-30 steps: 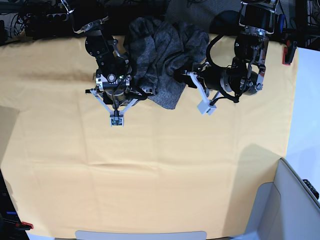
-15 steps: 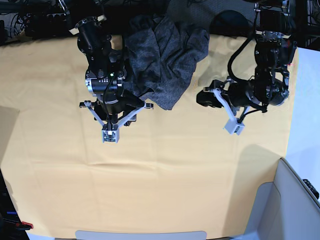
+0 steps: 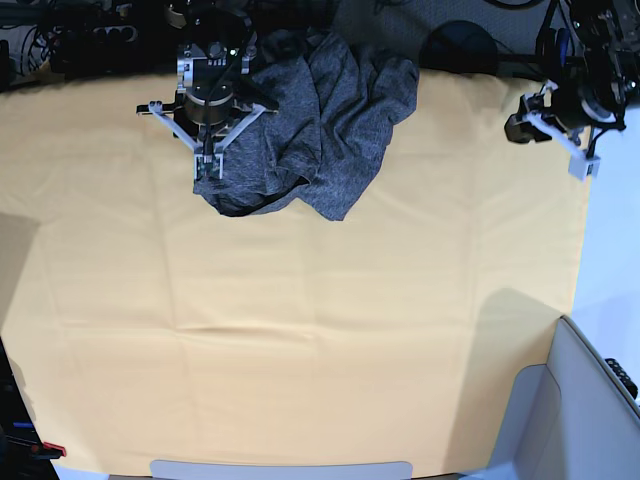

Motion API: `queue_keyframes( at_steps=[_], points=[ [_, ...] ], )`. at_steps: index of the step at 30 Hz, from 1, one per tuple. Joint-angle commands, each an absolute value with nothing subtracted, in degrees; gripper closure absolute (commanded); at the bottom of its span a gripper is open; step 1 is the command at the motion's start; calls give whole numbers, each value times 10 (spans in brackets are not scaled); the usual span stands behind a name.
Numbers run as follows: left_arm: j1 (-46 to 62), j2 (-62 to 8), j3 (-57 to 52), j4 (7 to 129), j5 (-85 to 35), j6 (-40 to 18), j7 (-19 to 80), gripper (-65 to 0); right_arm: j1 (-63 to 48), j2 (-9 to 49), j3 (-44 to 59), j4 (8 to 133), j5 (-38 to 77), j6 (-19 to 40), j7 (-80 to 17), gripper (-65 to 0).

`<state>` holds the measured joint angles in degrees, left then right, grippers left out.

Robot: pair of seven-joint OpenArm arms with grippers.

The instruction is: Fold the T-shirt properly

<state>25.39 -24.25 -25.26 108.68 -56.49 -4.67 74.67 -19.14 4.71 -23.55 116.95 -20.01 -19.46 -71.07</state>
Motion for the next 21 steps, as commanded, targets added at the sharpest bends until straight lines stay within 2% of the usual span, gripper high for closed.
queue_keyframes(
  at_steps=[1, 7, 12, 16, 21],
  points=[
    [271, -248, -260, 1096, -579, -48, 733, -199, -211, 46, -242, 1180, -223, -196, -698, -53],
    [380, -239, -258, 1085, -576, -46, 665, -199, -323, 46, -251, 1178, -253, -196, -698, -30],
    [389, -235, -192, 999, -569, -46, 634, -198, -357, 46, -247, 1151, -253, -196, -696, -30],
    [348, -248, -62, 908, -471, -46, 560, -198, -320, 46, -246, 1030, -248, -195, -683, -29],
    [251, -269, 178, 730, -334, -45, 403, -198, -253, 42, -232, 785, -155, -195, -491, -28]
  ],
)
